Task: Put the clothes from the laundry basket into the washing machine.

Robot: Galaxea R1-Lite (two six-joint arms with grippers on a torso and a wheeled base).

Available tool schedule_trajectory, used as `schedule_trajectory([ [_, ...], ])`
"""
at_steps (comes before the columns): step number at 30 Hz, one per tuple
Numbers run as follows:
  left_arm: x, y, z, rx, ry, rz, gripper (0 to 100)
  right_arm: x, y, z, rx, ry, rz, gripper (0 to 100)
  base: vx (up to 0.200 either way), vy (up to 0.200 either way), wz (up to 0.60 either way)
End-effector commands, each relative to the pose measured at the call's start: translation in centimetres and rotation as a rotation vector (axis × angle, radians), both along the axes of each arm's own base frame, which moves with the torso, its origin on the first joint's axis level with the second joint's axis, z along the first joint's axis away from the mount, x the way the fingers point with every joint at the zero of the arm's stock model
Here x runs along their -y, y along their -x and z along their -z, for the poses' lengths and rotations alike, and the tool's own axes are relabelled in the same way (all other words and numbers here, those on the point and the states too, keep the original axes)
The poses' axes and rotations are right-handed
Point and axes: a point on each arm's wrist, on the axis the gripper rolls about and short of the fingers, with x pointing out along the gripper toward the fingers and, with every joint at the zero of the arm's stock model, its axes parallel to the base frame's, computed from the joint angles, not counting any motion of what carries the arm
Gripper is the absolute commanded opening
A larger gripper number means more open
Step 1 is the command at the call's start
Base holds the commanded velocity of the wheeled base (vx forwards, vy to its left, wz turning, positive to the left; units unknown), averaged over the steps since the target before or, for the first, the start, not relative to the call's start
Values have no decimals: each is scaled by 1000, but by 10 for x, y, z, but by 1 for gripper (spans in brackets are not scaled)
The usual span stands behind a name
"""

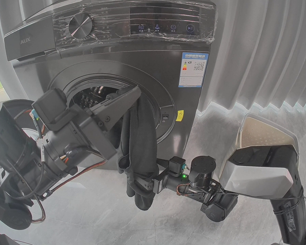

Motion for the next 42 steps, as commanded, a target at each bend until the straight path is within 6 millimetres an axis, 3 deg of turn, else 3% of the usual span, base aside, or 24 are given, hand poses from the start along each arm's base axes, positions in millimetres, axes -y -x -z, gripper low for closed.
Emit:
schedule_trajectory([
  [1,1,2,-1,4,4,10,0,-4,-3,7,0,0,-3,100,0,0,0],
  [4,2,3,-1,4,4,13,0,-8,-6,6,15,-13,-5,100,0,0,0],
  [5,2,3,-1,1,4,15,0,-9,-7,6,20,-17,-6,0,0,0,0],
  [17,1,2,-1,-5,12,15,0,-5,-1,3,10,-9,-16,0,0,0,0],
  [19,1,0,-1,-6,11,8,0,0,7,-9,14,-10,-19,0,0,0,0],
  [27,-3,-14,8,-38,-11,-53,0,26,77,-65,0,1,-128,0,0,0,0],
  [32,0,-21,17,-69,-26,-94,0,44,119,-88,1,0,-190,0,0,0,0],
  [36,1,-22,18,-73,-29,-94,0,51,132,-96,5,-4,-210,0,0,0,0],
  [42,-6,-26,18,-73,-28,-124,0,64,149,-88,-39,46,-229,0,0,0,0],
])
